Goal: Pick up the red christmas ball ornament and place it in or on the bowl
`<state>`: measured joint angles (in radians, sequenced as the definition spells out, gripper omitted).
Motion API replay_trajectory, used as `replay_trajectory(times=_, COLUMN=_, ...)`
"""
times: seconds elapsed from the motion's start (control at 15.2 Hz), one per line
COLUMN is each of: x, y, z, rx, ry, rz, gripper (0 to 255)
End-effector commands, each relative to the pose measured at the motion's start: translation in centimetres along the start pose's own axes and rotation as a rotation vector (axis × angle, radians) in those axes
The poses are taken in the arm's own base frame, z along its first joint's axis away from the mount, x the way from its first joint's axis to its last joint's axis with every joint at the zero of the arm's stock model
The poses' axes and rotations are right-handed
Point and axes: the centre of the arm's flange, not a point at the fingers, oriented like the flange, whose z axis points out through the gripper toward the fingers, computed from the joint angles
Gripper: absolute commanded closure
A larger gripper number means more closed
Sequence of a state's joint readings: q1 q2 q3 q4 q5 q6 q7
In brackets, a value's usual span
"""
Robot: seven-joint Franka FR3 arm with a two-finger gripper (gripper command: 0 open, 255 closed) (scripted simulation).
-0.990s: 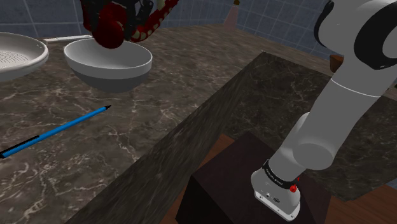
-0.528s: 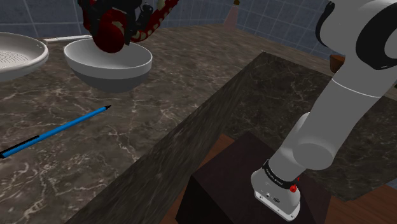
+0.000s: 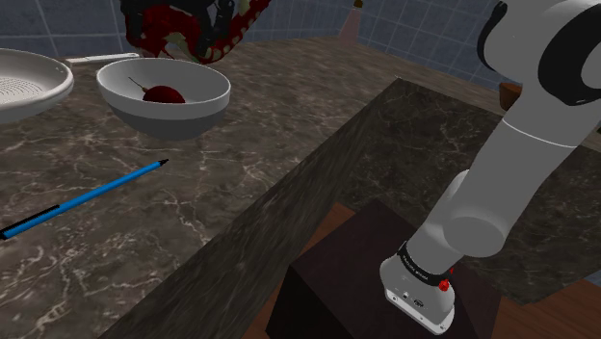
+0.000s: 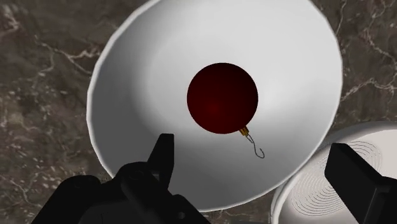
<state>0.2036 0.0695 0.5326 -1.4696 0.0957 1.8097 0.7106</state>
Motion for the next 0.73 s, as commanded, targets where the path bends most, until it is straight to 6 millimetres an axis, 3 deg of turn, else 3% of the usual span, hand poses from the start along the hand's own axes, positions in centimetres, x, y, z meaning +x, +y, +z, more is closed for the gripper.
replay_trajectory(times=0.0, x=0.0, y=0.1, z=-2.0, rx=0.000, ry=0.000, rz=0.000, gripper=0)
replay_trajectory(times=0.13, x=0.0, y=0.1, z=-4.4, rx=0.000, ry=0.000, rz=0.000, gripper=0)
replay_trajectory(times=0.66, x=0.0, y=0.1, z=-4.4, rx=0.000, ry=0.000, rz=0.000, gripper=0)
